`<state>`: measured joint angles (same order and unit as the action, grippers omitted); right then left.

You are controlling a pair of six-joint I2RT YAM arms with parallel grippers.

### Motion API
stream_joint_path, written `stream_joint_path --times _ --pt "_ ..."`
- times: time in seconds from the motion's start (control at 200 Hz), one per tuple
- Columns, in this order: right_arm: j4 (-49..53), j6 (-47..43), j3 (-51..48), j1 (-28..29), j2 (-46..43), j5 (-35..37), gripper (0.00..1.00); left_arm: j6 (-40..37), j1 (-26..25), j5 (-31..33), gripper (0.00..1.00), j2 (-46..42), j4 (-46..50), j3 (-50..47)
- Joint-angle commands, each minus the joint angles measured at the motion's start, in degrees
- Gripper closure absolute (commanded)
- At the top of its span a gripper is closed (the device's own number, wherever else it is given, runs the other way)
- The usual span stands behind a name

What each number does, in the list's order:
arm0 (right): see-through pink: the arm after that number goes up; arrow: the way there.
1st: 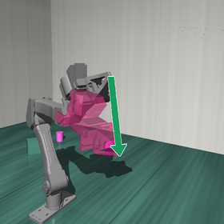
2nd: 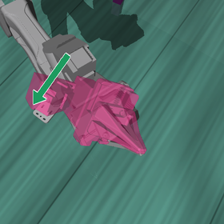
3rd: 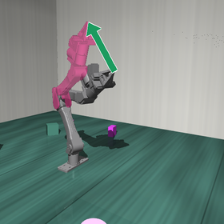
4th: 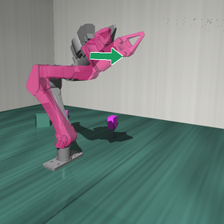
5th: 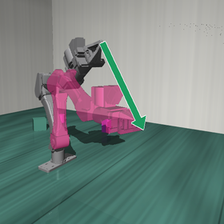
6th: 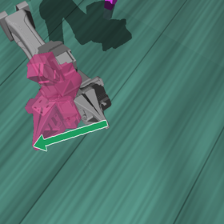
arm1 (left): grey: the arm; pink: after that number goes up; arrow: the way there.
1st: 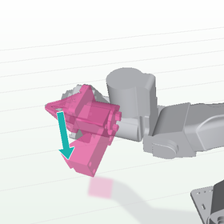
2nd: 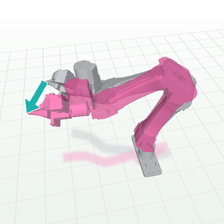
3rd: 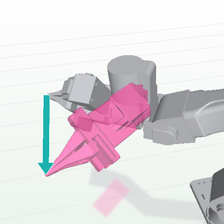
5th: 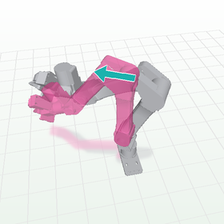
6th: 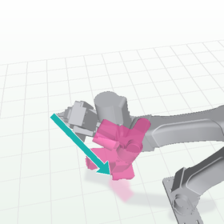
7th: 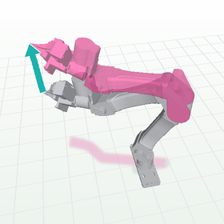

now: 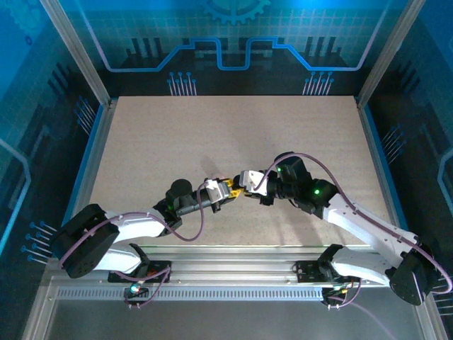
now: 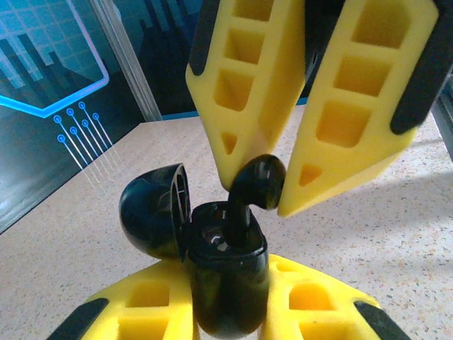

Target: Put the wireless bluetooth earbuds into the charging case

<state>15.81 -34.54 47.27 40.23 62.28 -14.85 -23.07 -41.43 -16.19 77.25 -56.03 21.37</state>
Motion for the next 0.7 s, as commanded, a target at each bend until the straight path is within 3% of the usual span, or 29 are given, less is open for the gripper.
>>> stream_joint_path --times 0.0,0.255,0.57,0.695 --pt "1.6 0.3 1.0 1.0 0.2 -0.4 0.8 -1.1 -0.1 0.2 0.82 -1.1 -2.9 0.2" --pt "0.3 1.8 0.3 1.0 -2.3 0.4 0.66 -0.4 -0.1 0.7 0.82 -0.7 -4.1 -0.1" --pt "-6.9 7.7 -4.7 -0.8 -10.4 -0.2 0.6 2.7 -0.1 1.3 0.81 0.1 -7.5 -0.8" --pt "-8.9 4.7 -8.8 -1.8 -13.6 -2.5 0.59 3.0 -0.1 0.9 0.81 -0.4 -7.2 -0.8"
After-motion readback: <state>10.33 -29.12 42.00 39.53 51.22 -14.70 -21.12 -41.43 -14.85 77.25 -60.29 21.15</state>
